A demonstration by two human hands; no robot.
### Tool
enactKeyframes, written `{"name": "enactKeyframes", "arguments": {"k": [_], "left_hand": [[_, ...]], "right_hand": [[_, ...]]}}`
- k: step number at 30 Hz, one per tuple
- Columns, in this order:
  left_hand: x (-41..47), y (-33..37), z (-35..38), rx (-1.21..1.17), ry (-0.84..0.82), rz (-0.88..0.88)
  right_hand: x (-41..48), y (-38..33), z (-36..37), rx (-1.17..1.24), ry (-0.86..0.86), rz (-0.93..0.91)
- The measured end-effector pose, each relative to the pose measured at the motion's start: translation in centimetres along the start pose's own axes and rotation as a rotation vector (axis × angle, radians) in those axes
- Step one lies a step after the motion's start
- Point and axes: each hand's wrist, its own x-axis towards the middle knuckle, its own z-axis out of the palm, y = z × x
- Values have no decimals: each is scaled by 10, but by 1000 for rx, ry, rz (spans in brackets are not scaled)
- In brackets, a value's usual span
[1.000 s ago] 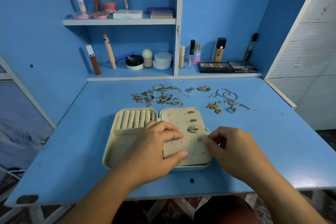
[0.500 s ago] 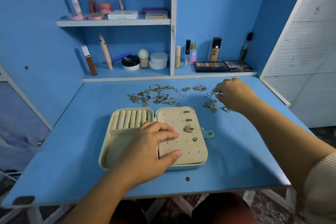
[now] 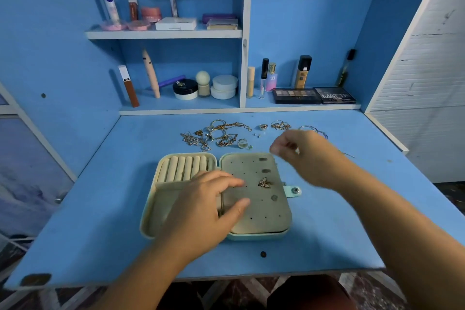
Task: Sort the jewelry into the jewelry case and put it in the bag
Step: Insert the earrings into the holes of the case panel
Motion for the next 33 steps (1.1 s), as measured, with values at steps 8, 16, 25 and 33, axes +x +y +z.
{"name": "enactKeyframes", "arguments": {"k": [8,16,25,33], "left_hand": [[4,22,3,-91,309,118],[1,23,3,-136,303,124],[0,22,7,-128,252,118],[2,13,5,-54,184,92]], "right_hand": [[-51,-29,37,464,-149,93],[-60,-31,43,847,-160,278],[-62,-28,42,863,-158,309],[-14,-3,25,-86,56,164]]}}
